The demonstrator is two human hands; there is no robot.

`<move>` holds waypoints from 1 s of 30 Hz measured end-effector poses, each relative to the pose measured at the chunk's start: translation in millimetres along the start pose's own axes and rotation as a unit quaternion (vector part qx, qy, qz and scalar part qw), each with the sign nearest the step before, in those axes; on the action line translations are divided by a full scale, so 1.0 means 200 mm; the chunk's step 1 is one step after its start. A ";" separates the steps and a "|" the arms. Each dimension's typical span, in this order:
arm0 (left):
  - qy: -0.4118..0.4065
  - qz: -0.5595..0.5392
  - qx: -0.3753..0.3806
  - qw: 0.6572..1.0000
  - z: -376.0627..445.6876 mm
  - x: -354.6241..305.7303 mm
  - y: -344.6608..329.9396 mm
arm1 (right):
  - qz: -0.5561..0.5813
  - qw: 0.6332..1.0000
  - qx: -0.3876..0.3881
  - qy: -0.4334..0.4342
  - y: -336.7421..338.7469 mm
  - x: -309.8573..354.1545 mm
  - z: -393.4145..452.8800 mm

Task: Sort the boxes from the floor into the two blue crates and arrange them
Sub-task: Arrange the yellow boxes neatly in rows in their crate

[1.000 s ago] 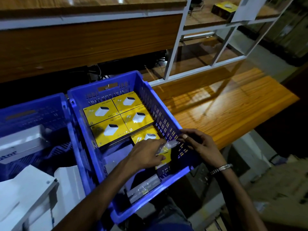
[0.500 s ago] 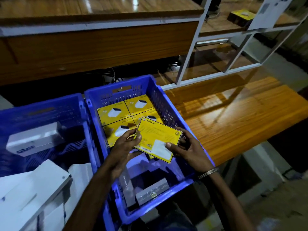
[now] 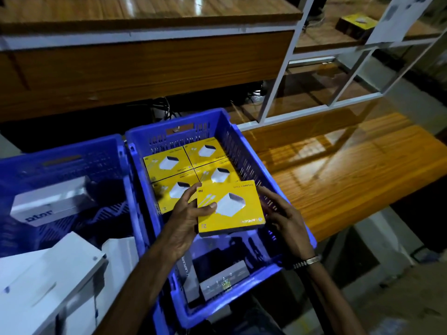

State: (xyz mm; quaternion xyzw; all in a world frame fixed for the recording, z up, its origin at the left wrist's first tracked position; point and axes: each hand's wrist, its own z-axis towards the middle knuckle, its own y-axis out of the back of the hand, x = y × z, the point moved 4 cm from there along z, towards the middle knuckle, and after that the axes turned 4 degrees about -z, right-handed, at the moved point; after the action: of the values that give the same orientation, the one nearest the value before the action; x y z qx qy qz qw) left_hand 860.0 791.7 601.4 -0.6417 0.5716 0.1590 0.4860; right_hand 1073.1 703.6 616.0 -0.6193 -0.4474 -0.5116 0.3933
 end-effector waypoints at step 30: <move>0.206 -0.040 -0.173 0.962 0.42 0.40 -0.05 | -0.487 0.850 0.094 -0.177 -0.13 -0.40 0.44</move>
State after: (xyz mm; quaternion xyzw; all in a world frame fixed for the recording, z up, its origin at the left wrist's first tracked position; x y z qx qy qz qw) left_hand 922.8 812.0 504.0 -0.7572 0.5971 0.0997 0.2454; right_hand 1066.8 782.3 523.8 -0.3621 -0.7997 -0.4745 0.0645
